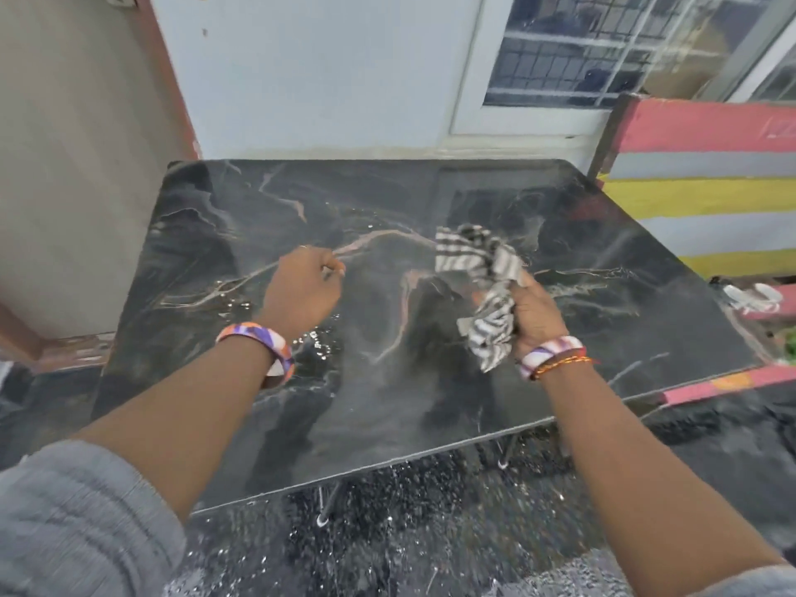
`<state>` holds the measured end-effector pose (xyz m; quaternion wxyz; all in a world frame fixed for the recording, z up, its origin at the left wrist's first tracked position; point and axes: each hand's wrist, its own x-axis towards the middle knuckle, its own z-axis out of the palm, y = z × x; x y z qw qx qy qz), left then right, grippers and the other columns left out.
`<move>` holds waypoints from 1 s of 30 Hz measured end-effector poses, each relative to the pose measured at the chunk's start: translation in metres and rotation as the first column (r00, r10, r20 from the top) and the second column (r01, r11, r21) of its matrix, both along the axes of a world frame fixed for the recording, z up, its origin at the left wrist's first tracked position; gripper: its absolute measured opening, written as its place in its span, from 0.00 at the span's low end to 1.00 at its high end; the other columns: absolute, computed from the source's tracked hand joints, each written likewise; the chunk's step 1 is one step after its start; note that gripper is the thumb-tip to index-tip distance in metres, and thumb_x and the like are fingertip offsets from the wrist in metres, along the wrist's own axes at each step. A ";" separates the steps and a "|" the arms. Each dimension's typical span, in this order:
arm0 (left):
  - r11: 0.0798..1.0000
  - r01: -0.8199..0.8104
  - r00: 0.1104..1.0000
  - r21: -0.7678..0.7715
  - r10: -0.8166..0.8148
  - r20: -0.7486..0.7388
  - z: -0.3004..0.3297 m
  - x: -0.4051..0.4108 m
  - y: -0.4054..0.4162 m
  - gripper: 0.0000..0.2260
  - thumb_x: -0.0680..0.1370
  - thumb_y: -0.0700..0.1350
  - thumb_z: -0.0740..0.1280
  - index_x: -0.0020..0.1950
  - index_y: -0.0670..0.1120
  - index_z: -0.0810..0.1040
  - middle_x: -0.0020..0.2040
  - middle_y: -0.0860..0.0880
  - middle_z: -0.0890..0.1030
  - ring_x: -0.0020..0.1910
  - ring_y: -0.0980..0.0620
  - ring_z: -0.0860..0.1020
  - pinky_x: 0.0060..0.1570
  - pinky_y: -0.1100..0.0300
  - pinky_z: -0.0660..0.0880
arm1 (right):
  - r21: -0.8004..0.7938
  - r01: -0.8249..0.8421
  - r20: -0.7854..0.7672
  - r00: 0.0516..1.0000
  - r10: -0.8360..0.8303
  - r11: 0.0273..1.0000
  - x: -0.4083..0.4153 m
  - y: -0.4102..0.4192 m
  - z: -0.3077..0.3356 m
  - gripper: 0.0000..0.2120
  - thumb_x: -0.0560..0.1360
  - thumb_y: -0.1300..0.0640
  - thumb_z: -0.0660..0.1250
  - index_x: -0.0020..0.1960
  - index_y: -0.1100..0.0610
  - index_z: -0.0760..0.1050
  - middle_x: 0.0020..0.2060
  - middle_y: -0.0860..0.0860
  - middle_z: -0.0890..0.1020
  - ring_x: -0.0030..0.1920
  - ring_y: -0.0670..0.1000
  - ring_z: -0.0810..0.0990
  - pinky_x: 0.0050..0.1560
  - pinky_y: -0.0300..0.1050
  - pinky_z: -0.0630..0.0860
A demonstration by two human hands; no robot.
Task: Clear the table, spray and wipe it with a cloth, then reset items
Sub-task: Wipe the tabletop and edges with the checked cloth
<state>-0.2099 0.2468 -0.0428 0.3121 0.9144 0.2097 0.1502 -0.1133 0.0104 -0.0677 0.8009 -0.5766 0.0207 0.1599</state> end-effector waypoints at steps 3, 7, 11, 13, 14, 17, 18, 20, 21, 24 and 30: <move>0.992 0.124 0.992 0.003 -0.124 -0.015 -0.009 0.015 -0.039 0.14 0.72 0.44 0.59 0.45 0.40 0.82 0.51 0.39 0.82 0.55 0.42 0.77 0.58 0.55 0.69 | -0.042 0.161 0.003 0.987 -0.161 0.986 0.019 -0.065 -0.003 0.15 0.76 0.66 0.60 0.60 0.60 0.77 0.49 0.57 0.83 0.38 0.49 0.82 0.40 0.44 0.79; 0.980 0.191 0.981 -0.058 -0.192 -0.029 -0.023 0.034 -0.095 0.09 0.74 0.38 0.63 0.48 0.42 0.82 0.60 0.43 0.76 0.62 0.46 0.73 0.61 0.61 0.65 | -0.525 0.409 0.234 0.913 -0.335 0.746 0.043 -0.163 -0.009 0.16 0.70 0.59 0.61 0.55 0.54 0.81 0.45 0.53 0.83 0.48 0.53 0.80 0.51 0.48 0.77; 0.983 0.176 0.983 -0.051 -0.178 -0.041 -0.035 0.047 -0.125 0.08 0.74 0.38 0.63 0.49 0.43 0.81 0.63 0.42 0.72 0.61 0.44 0.74 0.62 0.56 0.68 | -0.870 0.312 0.276 0.950 -0.147 0.382 0.050 -0.221 -0.016 0.12 0.74 0.61 0.57 0.51 0.62 0.78 0.40 0.61 0.79 0.39 0.57 0.76 0.43 0.48 0.69; 0.987 0.152 0.988 -0.043 -0.153 -0.032 -0.038 0.049 -0.135 0.09 0.74 0.37 0.63 0.50 0.41 0.81 0.64 0.42 0.72 0.61 0.44 0.74 0.60 0.57 0.69 | -0.965 0.166 0.172 0.985 0.013 0.203 0.048 -0.225 -0.023 0.17 0.77 0.61 0.58 0.64 0.61 0.73 0.59 0.65 0.77 0.56 0.64 0.77 0.57 0.53 0.70; 0.989 0.144 0.989 -0.038 -0.145 -0.016 -0.039 0.048 -0.136 0.09 0.74 0.37 0.63 0.50 0.41 0.81 0.64 0.42 0.72 0.61 0.44 0.74 0.59 0.57 0.69 | -0.977 0.129 0.147 0.984 0.096 0.169 0.043 -0.219 -0.023 0.19 0.78 0.60 0.59 0.69 0.59 0.69 0.67 0.60 0.72 0.62 0.64 0.74 0.62 0.53 0.68; 0.994 0.104 0.995 -0.021 -0.104 0.011 -0.044 0.044 -0.135 0.09 0.74 0.36 0.63 0.50 0.40 0.81 0.64 0.41 0.73 0.64 0.45 0.72 0.62 0.57 0.67 | -0.981 0.090 0.136 0.948 0.286 0.169 0.018 -0.182 -0.025 0.22 0.77 0.49 0.62 0.69 0.56 0.68 0.71 0.54 0.68 0.62 0.60 0.75 0.58 0.49 0.70; 0.997 0.077 0.997 -0.009 -0.077 0.018 -0.045 0.042 -0.132 0.09 0.74 0.36 0.63 0.50 0.40 0.81 0.64 0.41 0.73 0.65 0.44 0.71 0.63 0.56 0.67 | -0.984 0.093 0.143 0.920 0.366 0.152 0.006 -0.165 -0.024 0.22 0.77 0.47 0.62 0.69 0.54 0.69 0.70 0.53 0.69 0.61 0.59 0.75 0.56 0.47 0.71; 1.000 0.009 0.999 0.016 -0.009 0.036 -0.046 0.037 -0.121 0.09 0.74 0.36 0.63 0.50 0.39 0.82 0.63 0.40 0.74 0.64 0.42 0.72 0.63 0.55 0.67 | -0.984 0.110 0.169 0.838 0.519 0.144 -0.018 -0.132 -0.029 0.20 0.77 0.51 0.62 0.69 0.53 0.69 0.71 0.51 0.67 0.64 0.56 0.73 0.61 0.46 0.70; 0.999 -0.026 0.999 0.026 0.025 0.041 -0.045 0.034 -0.114 0.09 0.74 0.36 0.63 0.50 0.39 0.82 0.63 0.39 0.74 0.63 0.42 0.72 0.63 0.56 0.66 | -0.982 0.100 0.175 0.801 0.573 0.161 -0.031 -0.115 -0.034 0.20 0.77 0.56 0.61 0.69 0.52 0.69 0.72 0.51 0.67 0.66 0.56 0.71 0.64 0.47 0.68; 0.995 -0.078 0.997 0.058 0.077 0.023 -0.042 0.024 -0.094 0.10 0.73 0.36 0.64 0.50 0.38 0.82 0.62 0.37 0.75 0.64 0.41 0.72 0.64 0.56 0.65 | -0.969 0.064 0.227 0.614 0.756 0.239 -0.077 -0.065 -0.043 0.26 0.71 0.68 0.59 0.67 0.53 0.72 0.69 0.55 0.71 0.66 0.59 0.71 0.64 0.53 0.71; 0.992 -0.079 0.997 0.097 0.076 0.029 -0.030 0.014 -0.087 0.10 0.72 0.35 0.64 0.50 0.37 0.82 0.59 0.36 0.78 0.62 0.40 0.73 0.65 0.53 0.65 | -0.722 -0.352 0.349 0.559 0.752 0.596 -0.101 -0.032 -0.033 0.25 0.67 0.71 0.56 0.61 0.61 0.77 0.63 0.54 0.78 0.64 0.52 0.75 0.65 0.46 0.71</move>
